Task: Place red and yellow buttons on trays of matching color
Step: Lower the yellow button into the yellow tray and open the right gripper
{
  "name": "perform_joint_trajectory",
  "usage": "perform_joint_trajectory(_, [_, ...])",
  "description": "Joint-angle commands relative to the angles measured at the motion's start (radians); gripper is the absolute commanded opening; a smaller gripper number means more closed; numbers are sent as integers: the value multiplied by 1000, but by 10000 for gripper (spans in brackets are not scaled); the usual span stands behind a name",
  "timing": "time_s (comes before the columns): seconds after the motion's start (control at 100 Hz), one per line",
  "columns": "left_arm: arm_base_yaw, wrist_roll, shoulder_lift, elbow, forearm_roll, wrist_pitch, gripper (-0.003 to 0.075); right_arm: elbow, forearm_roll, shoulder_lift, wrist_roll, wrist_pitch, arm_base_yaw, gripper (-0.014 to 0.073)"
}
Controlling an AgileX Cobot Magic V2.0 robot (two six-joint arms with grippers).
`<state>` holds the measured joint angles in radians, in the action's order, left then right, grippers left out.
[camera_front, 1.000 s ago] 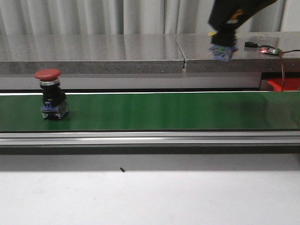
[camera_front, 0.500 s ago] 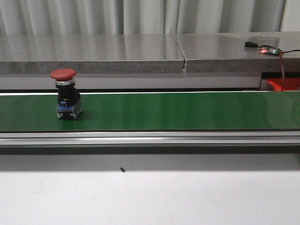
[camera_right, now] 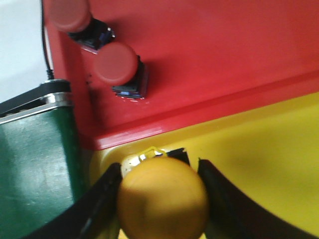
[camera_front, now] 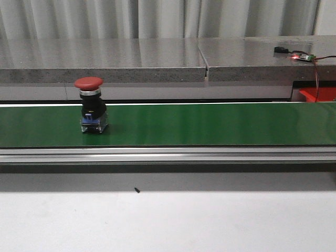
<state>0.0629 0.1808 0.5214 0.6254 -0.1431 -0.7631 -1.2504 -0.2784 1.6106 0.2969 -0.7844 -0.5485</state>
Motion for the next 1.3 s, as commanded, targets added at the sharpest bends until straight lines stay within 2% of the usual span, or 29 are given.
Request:
perform_joint_trajectory(0.0, [7, -10, 3, 26, -11, 61, -19, -21, -20, -8, -22, 48, -20, 111])
perform_joint_trajectory(0.4, [7, -10, 3, 26, -11, 61, -19, -21, -21, 100, -33, 131, -23, 111])
perform_joint_trajectory(0.79, [7, -10, 3, 26, -11, 61, -19, -21, -24, 187, -46, 124, -23, 114])
perform_joint_trajectory(0.9, [7, -10, 3, 26, -11, 61, -19, -21, -23, 201, -46, 122, -23, 175])
perform_joint_trajectory(1.03, [7, -10, 3, 26, -11, 61, -19, -21, -23, 201, -46, 126, -23, 348])
perform_joint_trajectory(1.1, [7, -10, 3, 26, -11, 61, -19, -21, -23, 201, -46, 126, -23, 400])
perform_joint_trajectory(1.29, [7, -10, 3, 26, -11, 61, -19, -21, -23, 185, -46, 131, -23, 413])
